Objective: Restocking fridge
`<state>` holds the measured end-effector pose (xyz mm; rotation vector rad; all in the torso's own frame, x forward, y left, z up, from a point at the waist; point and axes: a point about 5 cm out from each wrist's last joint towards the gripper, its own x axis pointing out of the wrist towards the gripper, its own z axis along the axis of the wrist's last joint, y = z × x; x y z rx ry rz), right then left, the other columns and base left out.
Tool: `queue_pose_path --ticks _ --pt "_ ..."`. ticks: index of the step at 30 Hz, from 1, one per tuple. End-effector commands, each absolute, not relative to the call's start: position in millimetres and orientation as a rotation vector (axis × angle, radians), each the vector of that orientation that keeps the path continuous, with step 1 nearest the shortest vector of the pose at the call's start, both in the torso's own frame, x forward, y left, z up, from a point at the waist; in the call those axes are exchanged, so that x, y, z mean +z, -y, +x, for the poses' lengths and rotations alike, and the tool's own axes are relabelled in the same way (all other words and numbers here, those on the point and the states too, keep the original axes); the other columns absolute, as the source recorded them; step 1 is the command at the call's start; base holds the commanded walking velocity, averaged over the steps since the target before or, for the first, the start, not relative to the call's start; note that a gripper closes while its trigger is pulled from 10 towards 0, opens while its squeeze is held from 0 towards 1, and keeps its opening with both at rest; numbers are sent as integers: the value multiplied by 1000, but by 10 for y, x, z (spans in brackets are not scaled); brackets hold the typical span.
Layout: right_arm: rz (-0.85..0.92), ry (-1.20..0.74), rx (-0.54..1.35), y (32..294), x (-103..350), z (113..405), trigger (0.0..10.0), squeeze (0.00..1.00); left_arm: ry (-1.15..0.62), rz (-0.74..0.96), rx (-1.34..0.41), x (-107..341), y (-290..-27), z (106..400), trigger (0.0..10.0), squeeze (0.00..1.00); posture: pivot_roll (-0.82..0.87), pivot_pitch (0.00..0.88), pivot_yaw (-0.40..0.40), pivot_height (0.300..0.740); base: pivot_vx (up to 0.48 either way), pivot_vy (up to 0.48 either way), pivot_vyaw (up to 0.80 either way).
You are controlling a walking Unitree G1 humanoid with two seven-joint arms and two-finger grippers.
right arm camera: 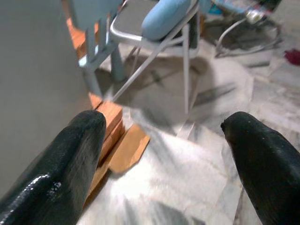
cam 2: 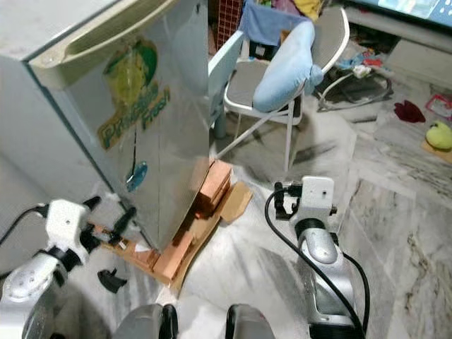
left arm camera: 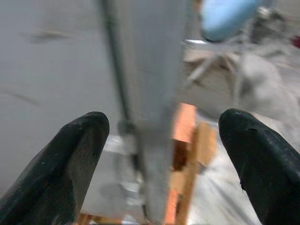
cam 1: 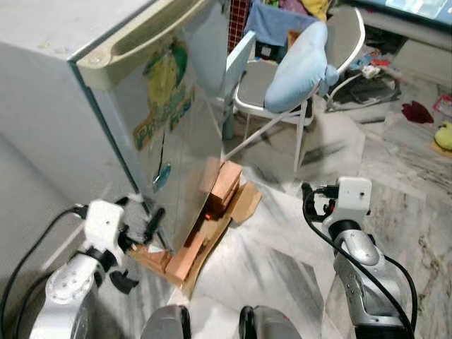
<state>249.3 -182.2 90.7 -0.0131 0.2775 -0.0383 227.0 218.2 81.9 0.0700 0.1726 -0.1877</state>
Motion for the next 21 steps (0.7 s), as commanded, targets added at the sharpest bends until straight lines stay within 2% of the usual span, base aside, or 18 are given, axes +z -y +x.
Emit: queue_pose_path --ticks 1,8,12,15,21 --pt "-19 -309 20 1784 937 2386 10000 0 -178 40 -64 804 -2364 2296 10000 0 14 124 -48 740 0 0 0" --pt "-71 -402 31 1912 827 2094 10000 0 -178 23 17 805 -2512 2376 10000 0 -12 130 -51 740 0 0 0" --pt "-70 -410 25 1920 821 2082 10000 0 -187 15 -7 791 -2461 2424 10000 0 -15 131 -51 740 0 0 0" --pt "-70 -411 25 1894 845 2075 10000 0 -203 -1 -103 780 -2270 2512 10000 0 -19 127 -53 740 0 0 0" --pt "-66 -409 -18 1914 847 2028 10000 0 -149 20 -383 915 -1702 2673 10000 0 -27 114 -58 740 0 0 0"
